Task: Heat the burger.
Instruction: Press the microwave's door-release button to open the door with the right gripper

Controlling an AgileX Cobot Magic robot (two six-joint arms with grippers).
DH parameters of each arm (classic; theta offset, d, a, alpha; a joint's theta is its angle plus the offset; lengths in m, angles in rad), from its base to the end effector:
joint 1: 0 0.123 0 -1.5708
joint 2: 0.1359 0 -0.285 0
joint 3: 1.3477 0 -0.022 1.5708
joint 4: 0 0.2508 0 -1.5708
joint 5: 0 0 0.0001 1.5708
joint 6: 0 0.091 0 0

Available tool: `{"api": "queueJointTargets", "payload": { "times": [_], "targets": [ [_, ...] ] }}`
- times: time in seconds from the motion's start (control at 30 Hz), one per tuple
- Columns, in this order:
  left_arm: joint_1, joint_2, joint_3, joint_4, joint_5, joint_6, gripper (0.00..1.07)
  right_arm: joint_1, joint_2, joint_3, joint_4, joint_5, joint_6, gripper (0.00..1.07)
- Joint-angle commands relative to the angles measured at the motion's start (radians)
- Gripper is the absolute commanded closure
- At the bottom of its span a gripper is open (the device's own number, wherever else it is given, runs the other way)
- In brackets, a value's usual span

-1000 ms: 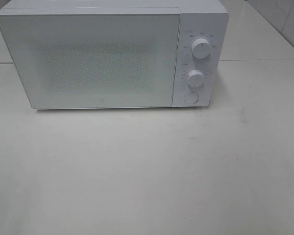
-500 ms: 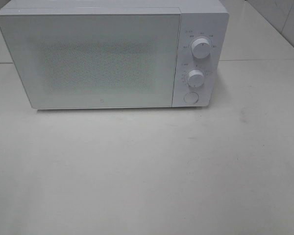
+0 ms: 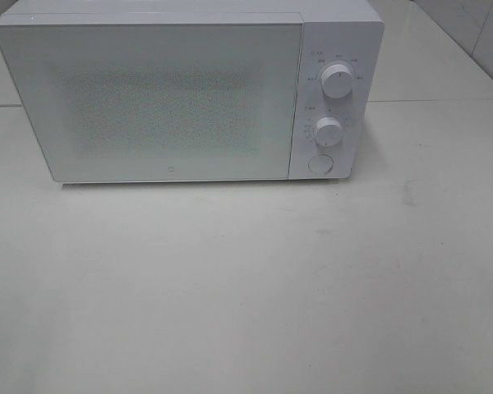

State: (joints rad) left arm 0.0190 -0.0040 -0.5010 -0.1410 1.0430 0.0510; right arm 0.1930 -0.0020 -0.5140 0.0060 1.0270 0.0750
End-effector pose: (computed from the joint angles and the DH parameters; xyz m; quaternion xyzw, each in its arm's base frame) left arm -0.0051 -0.0112 0.2796 0.0158 0.8450 -0.0518 0.5320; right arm -0.0055 -0.0006 0.2839 -0.0496 0.8385 0.0755 0.5373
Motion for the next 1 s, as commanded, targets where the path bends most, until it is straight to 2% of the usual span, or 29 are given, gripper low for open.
{"api": "queueJointTargets", "payload": {
  "times": [0.03,0.37,0.77,1.0],
  "targets": [
    [0.003,-0.023,0.003,-0.003,-0.010,-0.005,0.12,-0.006,0.020,-0.021,0.000,-0.053,-0.001,0.33],
    [0.003,-0.023,0.003,-0.003,-0.010,-0.005,0.12,-0.004,0.184,-0.022,0.000,-0.393,-0.001,0.33],
    [0.003,-0.023,0.003,-0.003,-0.010,-0.005,0.12,-0.004,0.396,0.010,-0.006,-0.624,-0.001,0.33],
    [0.003,-0.023,0.003,-0.003,-0.010,-0.005,0.12,-0.004,0.580,0.013,-0.006,-0.790,-0.001,0.33]
  ]
}}
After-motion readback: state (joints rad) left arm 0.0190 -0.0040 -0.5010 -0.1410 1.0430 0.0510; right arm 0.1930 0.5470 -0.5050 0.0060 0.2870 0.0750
